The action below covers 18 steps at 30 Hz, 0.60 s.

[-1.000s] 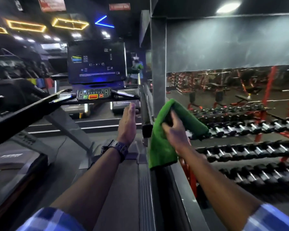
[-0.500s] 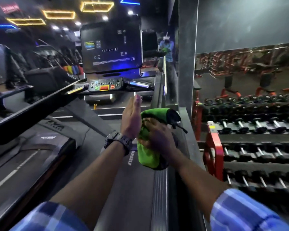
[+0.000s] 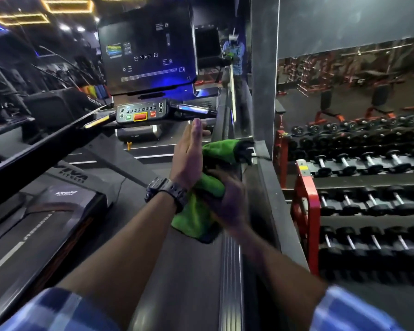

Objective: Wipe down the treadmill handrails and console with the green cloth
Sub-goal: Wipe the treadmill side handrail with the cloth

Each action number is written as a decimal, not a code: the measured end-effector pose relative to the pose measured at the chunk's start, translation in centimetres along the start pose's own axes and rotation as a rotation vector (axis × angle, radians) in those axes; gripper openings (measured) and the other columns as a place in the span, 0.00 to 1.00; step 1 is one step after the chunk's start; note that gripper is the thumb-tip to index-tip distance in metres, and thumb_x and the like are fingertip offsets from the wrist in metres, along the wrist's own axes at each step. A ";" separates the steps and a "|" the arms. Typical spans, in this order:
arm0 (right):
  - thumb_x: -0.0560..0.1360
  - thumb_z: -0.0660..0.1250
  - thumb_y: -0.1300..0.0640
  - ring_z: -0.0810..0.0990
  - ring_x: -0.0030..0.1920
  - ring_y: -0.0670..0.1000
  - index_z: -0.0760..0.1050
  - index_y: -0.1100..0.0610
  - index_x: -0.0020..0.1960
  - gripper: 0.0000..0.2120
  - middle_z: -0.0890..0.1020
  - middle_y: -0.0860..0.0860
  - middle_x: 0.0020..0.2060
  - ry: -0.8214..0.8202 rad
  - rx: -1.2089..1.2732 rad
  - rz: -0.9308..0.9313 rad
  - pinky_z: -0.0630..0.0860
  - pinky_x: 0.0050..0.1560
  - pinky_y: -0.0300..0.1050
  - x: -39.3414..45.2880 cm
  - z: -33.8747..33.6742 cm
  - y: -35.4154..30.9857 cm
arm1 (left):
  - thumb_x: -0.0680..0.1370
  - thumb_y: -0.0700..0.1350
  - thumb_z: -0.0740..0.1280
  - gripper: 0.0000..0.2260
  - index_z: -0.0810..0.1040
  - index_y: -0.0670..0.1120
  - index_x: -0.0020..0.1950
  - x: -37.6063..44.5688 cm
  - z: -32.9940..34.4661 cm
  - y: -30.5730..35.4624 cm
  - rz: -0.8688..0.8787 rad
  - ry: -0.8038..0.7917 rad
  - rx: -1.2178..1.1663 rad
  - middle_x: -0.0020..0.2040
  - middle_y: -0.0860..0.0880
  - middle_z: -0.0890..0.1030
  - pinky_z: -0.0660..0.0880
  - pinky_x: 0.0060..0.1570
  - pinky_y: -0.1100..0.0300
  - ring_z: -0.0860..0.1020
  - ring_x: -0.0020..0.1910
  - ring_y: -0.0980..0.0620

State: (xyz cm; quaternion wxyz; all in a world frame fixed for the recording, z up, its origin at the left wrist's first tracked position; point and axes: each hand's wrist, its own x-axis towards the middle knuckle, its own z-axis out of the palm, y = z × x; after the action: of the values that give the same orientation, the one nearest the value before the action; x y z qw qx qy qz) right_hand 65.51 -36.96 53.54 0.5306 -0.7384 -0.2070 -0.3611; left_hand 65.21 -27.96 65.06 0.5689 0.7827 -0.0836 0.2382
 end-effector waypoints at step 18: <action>0.70 0.70 0.43 0.83 0.52 0.55 0.79 0.57 0.58 0.23 0.84 0.56 0.51 0.114 0.861 0.957 0.79 0.55 0.51 1.9 1.2 1.3 | 0.67 0.81 0.48 0.50 0.72 0.43 0.71 0.8 1.3 -1.1 -0.512 -0.363 -0.034 0.64 0.46 0.79 0.76 0.60 0.57 0.81 0.57 0.55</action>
State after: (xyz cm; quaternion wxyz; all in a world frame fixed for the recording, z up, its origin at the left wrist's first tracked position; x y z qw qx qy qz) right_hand 68.01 -36.48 53.89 0.8919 -0.4497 0.0473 -0.0077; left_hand 66.71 -28.69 64.15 0.5992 0.7984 0.0122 -0.0578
